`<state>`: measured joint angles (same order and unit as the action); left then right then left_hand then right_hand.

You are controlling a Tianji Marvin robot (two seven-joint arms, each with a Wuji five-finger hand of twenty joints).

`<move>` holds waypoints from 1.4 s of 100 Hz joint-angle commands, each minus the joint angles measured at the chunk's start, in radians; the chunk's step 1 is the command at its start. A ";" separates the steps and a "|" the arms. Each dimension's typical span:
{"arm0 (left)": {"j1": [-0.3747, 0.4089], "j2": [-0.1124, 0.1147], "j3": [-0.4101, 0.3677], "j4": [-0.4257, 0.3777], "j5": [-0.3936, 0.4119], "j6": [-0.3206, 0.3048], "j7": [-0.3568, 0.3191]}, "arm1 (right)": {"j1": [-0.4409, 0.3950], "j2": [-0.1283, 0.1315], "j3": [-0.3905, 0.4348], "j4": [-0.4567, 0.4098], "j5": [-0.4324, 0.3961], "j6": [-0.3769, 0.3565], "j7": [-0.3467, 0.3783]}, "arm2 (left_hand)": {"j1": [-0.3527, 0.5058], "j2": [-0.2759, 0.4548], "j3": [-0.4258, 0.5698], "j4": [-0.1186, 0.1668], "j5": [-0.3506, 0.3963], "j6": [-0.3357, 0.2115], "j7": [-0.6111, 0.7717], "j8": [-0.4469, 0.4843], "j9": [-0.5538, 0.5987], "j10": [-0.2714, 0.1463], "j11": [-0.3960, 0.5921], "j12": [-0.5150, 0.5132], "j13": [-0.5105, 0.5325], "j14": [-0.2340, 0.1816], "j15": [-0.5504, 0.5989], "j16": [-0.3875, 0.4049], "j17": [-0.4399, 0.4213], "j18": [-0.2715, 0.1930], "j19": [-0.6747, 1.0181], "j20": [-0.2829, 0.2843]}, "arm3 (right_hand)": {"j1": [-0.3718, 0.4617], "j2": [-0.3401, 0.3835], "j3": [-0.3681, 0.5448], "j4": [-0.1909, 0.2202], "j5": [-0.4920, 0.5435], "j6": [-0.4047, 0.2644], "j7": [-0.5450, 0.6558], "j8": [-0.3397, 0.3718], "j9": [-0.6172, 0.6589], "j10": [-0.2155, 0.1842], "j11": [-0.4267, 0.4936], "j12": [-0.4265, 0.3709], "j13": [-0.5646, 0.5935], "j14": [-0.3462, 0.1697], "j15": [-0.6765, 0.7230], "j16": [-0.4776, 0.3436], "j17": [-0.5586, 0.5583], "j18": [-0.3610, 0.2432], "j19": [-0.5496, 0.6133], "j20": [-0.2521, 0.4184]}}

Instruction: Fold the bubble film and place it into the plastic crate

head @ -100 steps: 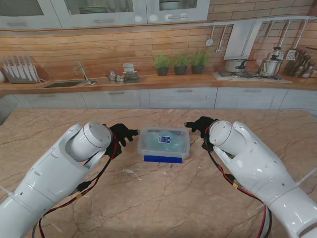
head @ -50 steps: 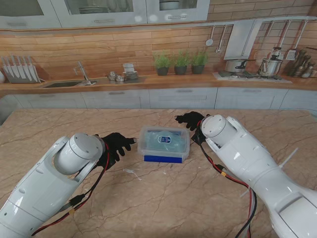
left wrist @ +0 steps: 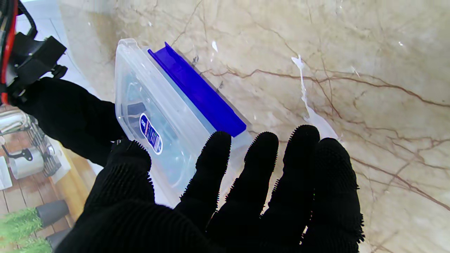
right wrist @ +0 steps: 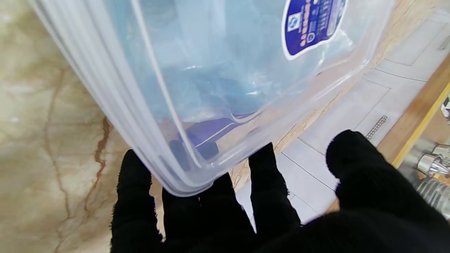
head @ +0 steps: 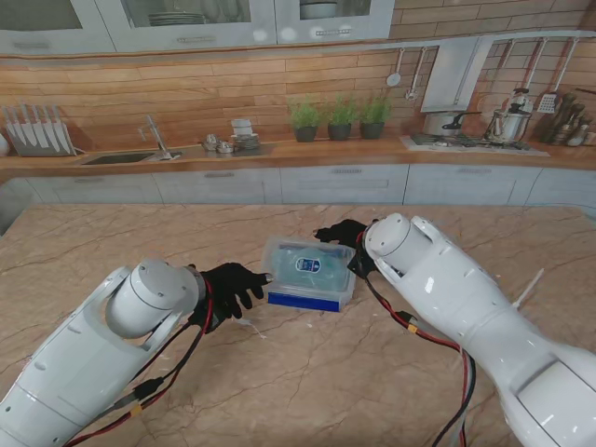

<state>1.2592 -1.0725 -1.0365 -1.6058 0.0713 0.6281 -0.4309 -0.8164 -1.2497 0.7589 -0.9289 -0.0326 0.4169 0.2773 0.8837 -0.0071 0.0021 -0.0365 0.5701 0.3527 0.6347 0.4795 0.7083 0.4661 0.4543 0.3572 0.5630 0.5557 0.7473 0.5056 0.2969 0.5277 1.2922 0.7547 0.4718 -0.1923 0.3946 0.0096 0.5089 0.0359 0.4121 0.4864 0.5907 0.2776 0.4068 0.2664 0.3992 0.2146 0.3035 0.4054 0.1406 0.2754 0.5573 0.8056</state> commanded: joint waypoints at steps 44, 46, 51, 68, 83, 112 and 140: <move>-0.031 0.017 0.053 0.030 0.067 -0.007 -0.067 | -0.249 0.114 0.093 -0.340 -0.092 0.134 0.083 | -0.032 0.046 -0.027 0.015 0.044 0.000 -0.079 -0.048 0.010 0.009 -0.016 -0.003 -0.008 0.012 -0.007 0.016 -0.015 -0.007 0.008 -0.002 | 0.022 0.022 -0.017 -0.002 0.066 0.023 -0.010 0.005 0.046 0.038 0.049 0.038 0.028 0.027 0.058 0.041 0.022 -0.020 -0.038 0.061; -0.033 0.017 0.056 0.030 0.072 -0.006 -0.064 | -0.258 0.117 0.096 -0.352 -0.097 0.137 0.084 | -0.031 0.043 -0.026 0.015 0.046 0.001 -0.078 -0.047 0.012 0.011 -0.015 -0.002 -0.008 0.014 -0.007 0.016 -0.014 -0.006 0.008 -0.001 | 0.023 0.023 -0.019 -0.002 0.070 0.023 -0.010 0.007 0.048 0.038 0.052 0.039 0.028 0.028 0.061 0.042 0.023 -0.020 -0.038 0.063; -0.039 0.016 0.067 0.031 0.086 -0.003 -0.056 | -0.283 0.125 0.103 -0.383 -0.116 0.145 0.086 | -0.031 0.038 -0.025 0.016 0.052 0.001 -0.073 -0.045 0.019 0.004 -0.011 0.000 -0.001 0.012 -0.002 0.018 -0.007 -0.005 0.012 0.000 | 0.028 0.025 -0.025 0.000 0.081 0.026 -0.010 0.012 0.053 0.043 0.060 0.043 0.032 0.033 0.074 0.050 0.029 -0.019 -0.037 0.069; -0.071 0.010 0.119 0.045 0.142 0.022 -0.023 | -0.359 0.160 0.119 -0.492 -0.189 0.184 0.115 | -0.039 0.023 -0.026 0.016 0.057 -0.001 -0.065 -0.045 0.038 0.000 -0.001 0.002 0.020 0.010 0.007 0.019 0.017 -0.001 0.027 0.006 | 0.036 0.040 -0.037 0.005 0.107 0.041 -0.011 0.023 0.071 0.052 0.075 0.047 0.052 0.049 0.107 0.066 0.051 -0.016 -0.032 0.081; -0.105 0.006 0.175 0.071 0.181 0.027 -0.009 | -0.437 0.185 0.151 -0.592 -0.243 0.220 0.136 | -0.039 0.000 -0.019 0.019 0.068 -0.010 -0.030 -0.035 0.069 -0.013 0.024 0.008 0.051 -0.002 0.026 0.020 0.047 -0.008 0.047 0.013 | 0.037 0.047 -0.046 0.008 0.118 0.050 -0.017 0.029 0.083 0.060 0.083 0.050 0.070 0.060 0.132 0.077 0.071 -0.009 -0.024 0.089; -0.107 -0.026 0.214 0.102 0.207 0.017 0.085 | -0.537 0.163 0.260 -0.688 -0.296 0.205 0.021 | 0.034 -0.115 0.025 0.040 0.109 -0.046 0.160 0.035 0.192 -0.055 0.124 0.051 0.170 -0.029 0.112 0.026 0.152 -0.023 0.123 0.033 | 0.037 0.033 -0.049 0.022 0.148 0.104 -0.035 0.064 0.118 0.110 0.198 0.082 0.184 0.132 0.343 0.168 0.193 0.039 0.068 0.131; -0.127 -0.038 0.250 0.119 0.182 0.034 0.097 | -0.475 0.102 0.246 -0.625 -0.159 0.306 -0.098 | 0.052 -0.121 0.077 0.037 0.164 -0.059 0.262 0.056 0.286 -0.065 0.176 0.076 0.246 -0.031 0.161 0.027 0.217 -0.015 0.173 0.039 | 0.035 0.013 -0.032 0.019 0.107 0.199 -0.154 0.099 0.055 0.165 0.276 0.083 0.192 0.169 0.417 0.157 0.100 0.044 0.459 -0.076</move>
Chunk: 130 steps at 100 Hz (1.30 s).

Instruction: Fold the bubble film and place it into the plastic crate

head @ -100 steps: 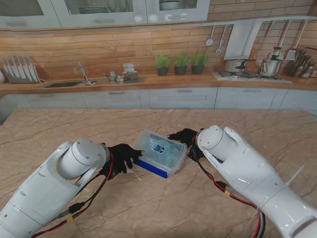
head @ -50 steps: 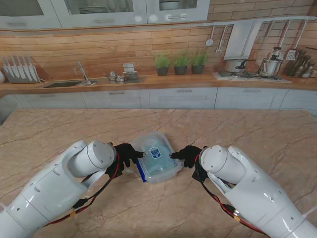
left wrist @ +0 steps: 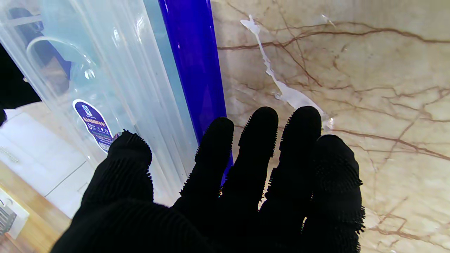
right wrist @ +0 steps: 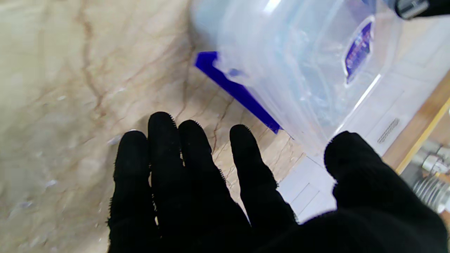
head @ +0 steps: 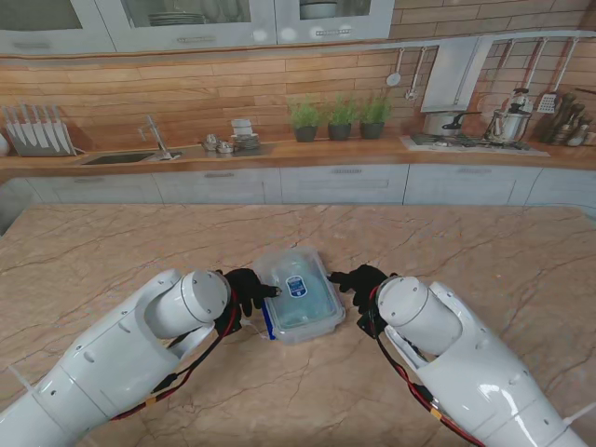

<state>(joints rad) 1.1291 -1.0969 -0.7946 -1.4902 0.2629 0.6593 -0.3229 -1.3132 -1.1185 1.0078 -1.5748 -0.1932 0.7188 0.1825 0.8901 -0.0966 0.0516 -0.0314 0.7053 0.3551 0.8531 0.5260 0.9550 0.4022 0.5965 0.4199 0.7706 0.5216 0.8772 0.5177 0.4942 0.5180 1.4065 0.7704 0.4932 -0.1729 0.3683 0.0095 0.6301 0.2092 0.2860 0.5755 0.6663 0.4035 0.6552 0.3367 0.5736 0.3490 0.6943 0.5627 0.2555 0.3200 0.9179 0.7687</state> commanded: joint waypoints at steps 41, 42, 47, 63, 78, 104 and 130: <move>0.018 -0.023 -0.007 0.020 -0.063 0.000 -0.003 | 0.135 -0.119 -0.050 0.200 0.228 0.108 -0.079 | 0.024 0.030 0.032 0.024 0.041 -0.051 0.058 -0.002 0.050 0.006 0.032 0.011 0.039 0.016 0.036 0.009 0.024 0.002 0.065 0.021 | 0.022 -0.013 -0.007 0.014 -0.180 -0.071 -0.094 -0.002 -0.148 0.022 -0.077 -0.029 0.090 0.099 -0.170 -0.153 0.071 0.133 0.119 -0.199; 0.018 -0.023 -0.007 0.020 -0.064 0.000 -0.004 | 0.136 -0.121 -0.051 0.203 0.234 0.110 -0.080 | 0.024 0.031 0.031 0.024 0.041 -0.051 0.058 -0.002 0.049 0.006 0.032 0.011 0.039 0.017 0.037 0.009 0.024 0.002 0.065 0.021 | 0.022 -0.012 -0.007 0.014 -0.193 -0.076 -0.085 0.003 -0.153 0.019 -0.080 -0.030 0.087 0.105 -0.166 -0.151 0.071 0.141 0.121 -0.202; 0.019 -0.023 -0.008 0.022 -0.068 -0.001 -0.005 | 0.142 -0.131 -0.054 0.215 0.263 0.125 -0.085 | 0.022 0.040 0.028 0.023 0.040 -0.049 0.055 -0.001 0.047 0.008 0.030 0.011 0.037 0.018 0.036 0.008 0.023 0.002 0.064 0.021 | 0.014 -0.009 -0.008 0.014 -0.247 -0.104 -0.064 0.007 -0.185 0.001 -0.098 -0.037 0.072 0.127 -0.161 -0.145 0.073 0.172 0.125 -0.211; 0.022 -0.024 -0.012 0.024 -0.084 -0.006 -0.007 | 0.155 -0.163 -0.061 0.255 0.328 0.155 -0.109 | 0.024 0.049 0.014 0.022 0.041 -0.049 0.050 0.002 0.046 0.010 0.030 0.010 0.034 0.022 0.037 0.007 0.021 0.008 0.061 0.021 | 0.002 -0.020 0.003 0.017 -0.386 -0.146 0.011 0.006 -0.309 -0.024 -0.129 -0.051 0.065 0.147 -0.128 -0.126 0.093 0.206 0.142 -0.222; 0.020 -0.024 -0.011 0.026 -0.094 -0.010 -0.013 | 0.145 -0.211 -0.023 0.281 0.371 0.179 -0.207 | 0.026 0.058 0.002 0.021 0.036 -0.046 0.039 0.001 0.035 0.013 0.025 0.009 0.023 0.025 0.033 0.005 0.012 0.006 0.055 0.020 | 0.035 -0.056 0.023 0.007 -0.427 -0.127 0.087 -0.055 -0.384 0.006 -0.100 -0.049 0.154 0.113 0.063 -0.040 0.130 0.181 0.226 -0.215; 0.018 -0.022 -0.013 0.024 -0.092 -0.004 -0.017 | 0.126 -0.213 -0.002 0.282 0.320 0.195 -0.242 | 0.032 0.068 -0.014 0.021 0.033 -0.045 0.030 0.001 0.027 0.014 0.022 0.008 0.013 0.027 0.029 0.003 0.003 0.008 0.047 0.019 | 0.029 -0.078 0.043 0.000 -0.462 -0.117 0.108 -0.121 -0.424 0.027 -0.057 -0.041 0.208 -0.032 0.440 0.097 0.166 0.044 0.483 -0.088; 0.011 -0.023 -0.004 0.035 -0.103 0.000 -0.024 | 0.116 -0.206 -0.006 0.290 0.268 0.186 -0.251 | 0.036 0.083 -0.028 0.021 0.027 -0.041 0.013 -0.001 0.014 0.019 0.011 0.005 -0.003 0.032 0.019 0.001 -0.011 0.011 0.036 0.018 | 0.023 -0.138 0.078 -0.002 -0.489 -0.093 0.112 -0.168 -0.399 0.040 -0.016 -0.027 0.275 -0.066 0.673 0.149 0.183 -0.010 0.535 -0.073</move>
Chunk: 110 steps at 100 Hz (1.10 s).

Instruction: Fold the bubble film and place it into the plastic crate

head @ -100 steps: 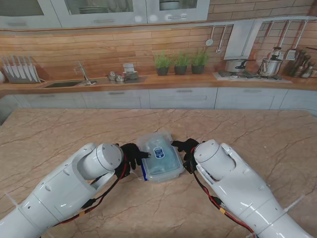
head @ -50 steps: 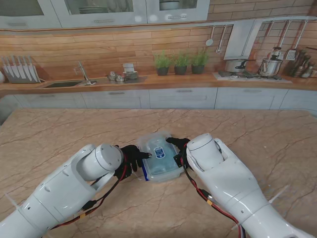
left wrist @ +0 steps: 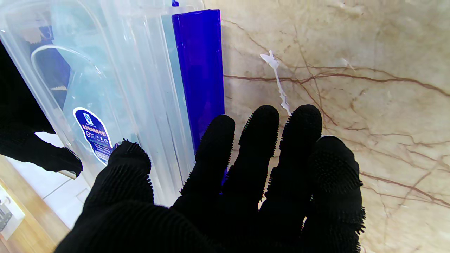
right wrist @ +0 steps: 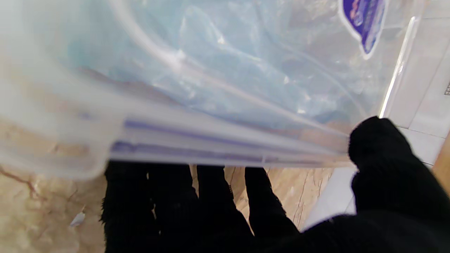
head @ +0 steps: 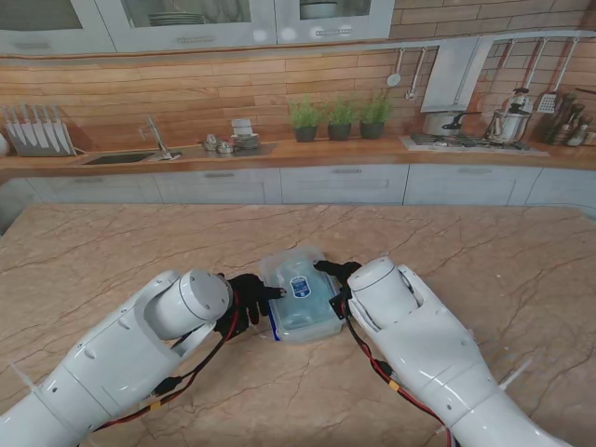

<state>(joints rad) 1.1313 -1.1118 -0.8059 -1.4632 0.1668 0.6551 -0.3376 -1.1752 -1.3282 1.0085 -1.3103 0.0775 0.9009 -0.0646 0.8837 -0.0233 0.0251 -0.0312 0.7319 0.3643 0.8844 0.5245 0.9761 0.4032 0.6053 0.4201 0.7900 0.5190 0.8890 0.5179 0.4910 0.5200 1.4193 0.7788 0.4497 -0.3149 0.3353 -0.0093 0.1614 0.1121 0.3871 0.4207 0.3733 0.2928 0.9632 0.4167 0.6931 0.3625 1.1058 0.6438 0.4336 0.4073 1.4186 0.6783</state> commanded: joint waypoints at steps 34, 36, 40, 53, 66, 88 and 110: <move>0.011 -0.009 0.007 0.010 -0.011 0.004 -0.007 | -0.014 0.017 -0.058 0.033 -0.074 -0.051 -0.005 | 0.048 0.021 -0.014 0.019 0.000 -0.049 -0.026 0.000 -0.010 0.021 -0.002 0.003 -0.027 0.037 0.004 -0.001 -0.011 0.009 0.019 0.011 | 0.116 -0.111 0.216 -0.004 0.429 0.124 0.006 -0.027 0.154 0.229 -0.206 -0.055 0.306 -0.127 0.379 0.045 0.094 -0.138 0.140 0.016; 0.011 -0.009 0.008 0.011 -0.012 0.003 -0.008 | -0.013 0.020 -0.063 0.032 -0.081 -0.057 -0.003 | 0.048 0.022 -0.014 0.019 0.000 -0.049 -0.026 -0.001 -0.011 0.020 -0.002 0.003 -0.027 0.036 0.004 -0.001 -0.011 0.009 0.019 0.011 | 0.121 -0.114 0.220 -0.005 0.464 0.125 0.004 -0.020 0.179 0.236 -0.204 -0.053 0.309 -0.124 0.380 0.043 0.093 -0.136 0.141 0.014; 0.010 -0.008 0.009 0.012 -0.012 0.003 -0.009 | -0.011 0.024 -0.076 0.030 -0.102 -0.069 -0.001 | 0.049 0.023 -0.015 0.019 0.001 -0.048 -0.026 -0.001 -0.011 0.021 -0.002 0.003 -0.027 0.037 0.004 -0.001 -0.012 0.010 0.019 0.011 | 0.129 -0.120 0.230 -0.006 0.542 0.132 0.005 -0.006 0.241 0.252 -0.193 -0.049 0.325 -0.115 0.381 0.039 0.099 -0.126 0.147 0.015; 0.011 -0.008 0.013 0.013 -0.016 -0.002 -0.013 | -0.001 0.057 -0.142 0.012 -0.215 -0.128 0.034 | 0.050 0.026 -0.020 0.019 0.003 -0.046 -0.031 -0.002 -0.009 0.023 -0.002 0.003 -0.028 0.038 0.003 -0.001 -0.011 0.010 0.018 0.012 | 0.138 -0.116 0.237 -0.010 0.730 0.137 0.012 0.076 0.382 0.268 -0.168 -0.035 0.365 -0.104 0.372 0.022 0.130 -0.106 0.151 0.004; 0.011 -0.007 0.020 0.007 -0.018 -0.015 -0.019 | 0.018 0.100 -0.217 -0.018 -0.339 -0.187 0.095 | 0.052 0.030 -0.023 0.019 0.005 -0.047 -0.032 -0.002 -0.009 0.022 -0.002 0.003 -0.027 0.040 0.004 -0.001 -0.011 0.013 0.018 0.013 | 0.162 -0.106 0.248 -0.005 0.843 0.128 0.085 0.119 0.476 0.267 -0.152 -0.032 0.396 -0.098 0.352 0.011 0.149 -0.088 0.145 -0.005; 0.024 -0.019 0.023 0.006 -0.038 -0.077 0.003 | 0.076 0.144 -0.320 -0.044 -0.439 -0.262 0.198 | 0.059 0.031 -0.024 0.020 0.005 -0.049 -0.034 -0.003 -0.010 0.023 -0.006 0.000 -0.030 0.041 0.000 -0.003 -0.014 0.014 0.015 0.013 | 0.230 -0.144 0.346 -0.009 0.973 0.067 0.359 0.133 0.567 0.220 -0.121 -0.026 0.443 -0.124 0.317 0.004 0.200 -0.083 0.141 -0.017; 0.021 -0.033 0.035 0.012 -0.060 -0.112 0.025 | 0.109 0.140 -0.358 -0.036 -0.420 -0.286 0.223 | 0.063 0.033 -0.023 0.020 0.007 -0.050 -0.037 -0.007 -0.012 0.022 -0.009 -0.003 -0.031 0.041 -0.002 -0.005 -0.014 0.016 0.014 0.015 | 0.221 -0.127 0.403 -0.010 0.991 0.067 0.447 0.121 0.596 0.197 -0.112 -0.025 0.463 -0.134 0.316 0.003 0.223 -0.083 0.139 -0.017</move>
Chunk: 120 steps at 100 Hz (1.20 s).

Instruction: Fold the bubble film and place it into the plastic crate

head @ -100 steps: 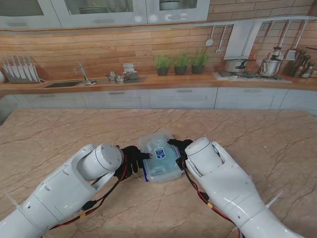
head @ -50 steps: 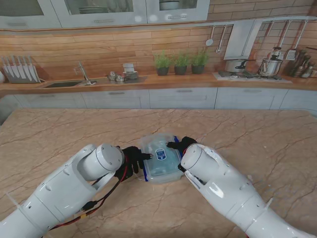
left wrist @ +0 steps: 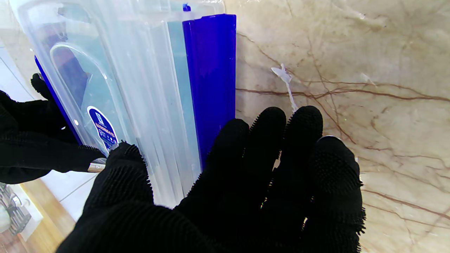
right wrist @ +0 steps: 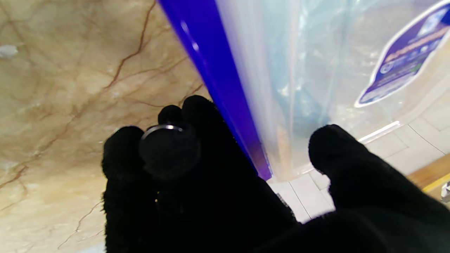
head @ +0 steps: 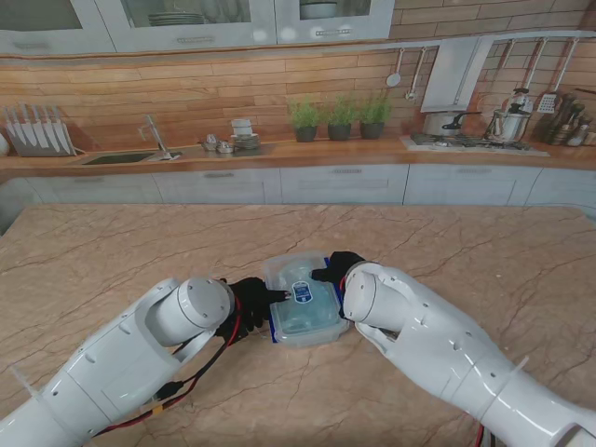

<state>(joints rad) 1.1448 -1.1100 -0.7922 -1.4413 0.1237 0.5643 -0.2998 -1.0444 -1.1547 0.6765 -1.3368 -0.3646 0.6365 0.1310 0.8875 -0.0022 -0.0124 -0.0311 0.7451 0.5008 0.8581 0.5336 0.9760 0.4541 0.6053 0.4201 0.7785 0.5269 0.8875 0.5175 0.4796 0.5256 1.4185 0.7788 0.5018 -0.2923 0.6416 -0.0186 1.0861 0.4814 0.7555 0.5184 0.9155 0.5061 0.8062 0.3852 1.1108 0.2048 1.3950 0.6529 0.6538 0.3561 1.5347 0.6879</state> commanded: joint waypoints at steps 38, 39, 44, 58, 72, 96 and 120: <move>0.056 -0.055 -0.040 -0.027 -0.020 -0.055 0.076 | -0.106 -0.047 0.100 -0.005 -0.014 0.029 -0.094 | 0.025 -0.001 0.004 0.019 -0.115 -0.196 -0.166 -0.097 -0.160 -0.007 -0.082 -0.026 -0.143 0.039 -0.059 -0.003 -0.113 -0.001 -0.064 -0.004 | 0.109 -0.065 -0.027 0.020 0.028 -0.302 -0.094 0.264 -0.025 0.016 0.054 0.016 -0.011 0.069 0.014 0.004 -0.069 -0.022 0.013 -0.006; 0.058 -0.055 -0.043 -0.029 -0.017 -0.056 0.078 | -0.108 -0.047 0.104 -0.004 -0.016 0.031 -0.096 | 0.024 -0.002 0.004 0.019 -0.119 -0.197 -0.170 -0.098 -0.163 -0.008 -0.083 -0.026 -0.145 0.038 -0.060 -0.003 -0.116 -0.003 -0.065 -0.004 | 0.109 -0.065 -0.028 0.020 0.028 -0.302 -0.094 0.264 -0.025 0.015 0.054 0.016 -0.011 0.069 0.014 0.004 -0.070 -0.022 0.014 -0.006; 0.072 -0.054 -0.061 -0.042 -0.002 -0.062 0.090 | -0.117 -0.049 0.119 -0.002 -0.020 0.039 -0.111 | 0.010 -0.009 0.002 0.018 -0.144 -0.202 -0.202 -0.111 -0.187 -0.009 -0.096 -0.030 -0.160 0.035 -0.069 0.000 -0.127 -0.008 -0.073 -0.007 | 0.110 -0.065 -0.033 0.019 0.027 -0.302 -0.095 0.269 -0.028 0.016 0.055 0.016 -0.014 0.070 0.015 0.004 -0.074 -0.022 0.015 -0.005; 0.110 -0.049 -0.113 -0.080 0.020 -0.069 0.110 | -0.136 -0.059 0.154 0.009 -0.018 0.049 -0.153 | -0.042 -0.033 -0.002 0.016 -0.192 -0.223 -0.294 -0.145 -0.239 -0.015 -0.139 -0.048 -0.189 0.032 -0.097 0.007 -0.159 -0.016 -0.093 -0.016 | 0.105 -0.059 -0.047 0.017 0.021 -0.299 -0.101 0.278 -0.037 0.021 0.056 0.017 -0.021 0.077 0.017 0.005 -0.084 -0.020 0.017 -0.003; 0.138 -0.050 -0.152 -0.099 0.030 -0.061 0.137 | -0.155 -0.069 0.183 0.004 0.006 0.050 -0.182 | -0.067 -0.040 -0.003 0.015 -0.224 -0.229 -0.343 -0.159 -0.283 -0.027 -0.170 -0.061 -0.229 0.026 -0.134 0.003 -0.204 -0.024 -0.119 -0.026 | 0.088 -0.019 -0.111 0.018 0.010 -0.289 -0.119 0.294 -0.051 0.032 0.054 0.017 -0.034 0.090 0.020 0.008 -0.102 -0.019 0.020 0.003; 0.163 -0.076 -0.186 -0.078 -0.010 -0.022 0.208 | -0.176 -0.082 0.210 -0.014 0.034 0.044 -0.218 | -0.081 -0.039 -0.002 0.014 -0.278 -0.208 -0.394 -0.173 -0.321 -0.058 -0.200 -0.078 -0.316 0.009 -0.208 -0.011 -0.301 -0.044 -0.173 -0.053 | 0.079 -0.002 -0.141 0.021 0.001 -0.280 -0.131 0.298 -0.060 0.043 0.054 0.018 -0.041 0.099 0.025 0.011 -0.113 -0.016 0.027 0.010; 0.171 -0.133 -0.218 -0.043 -0.179 0.082 0.296 | -0.180 -0.085 0.216 -0.021 0.046 0.041 -0.226 | -0.081 -0.030 -0.001 0.013 -0.370 -0.142 -0.492 -0.259 -0.371 -0.030 -0.237 -0.118 -0.387 -0.006 -0.314 -0.079 -0.345 -0.036 -0.258 -0.120 | 0.080 0.005 -0.157 0.028 -0.006 -0.279 -0.139 0.300 -0.066 0.043 0.052 0.017 -0.047 0.102 0.022 0.011 -0.120 -0.016 0.022 0.011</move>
<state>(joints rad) 1.3019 -1.2160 -1.0048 -1.4981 -0.0436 0.6542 -0.0108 -1.2161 -1.2321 0.8927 -1.3506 -0.3246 0.6793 -0.0956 0.8200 -0.0201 -0.0074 -0.0315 0.4108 0.3543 0.4064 0.2955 0.6297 0.4147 0.3819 0.3292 0.4159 0.5348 0.6089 0.4703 0.1401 0.4938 1.1687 0.6784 0.5341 -0.3203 0.4889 -0.0109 1.0872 0.2380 0.6214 0.8070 0.8615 0.5075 0.8268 0.3866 1.0714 0.2135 1.3823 0.6519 0.5713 0.3574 1.5347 0.6852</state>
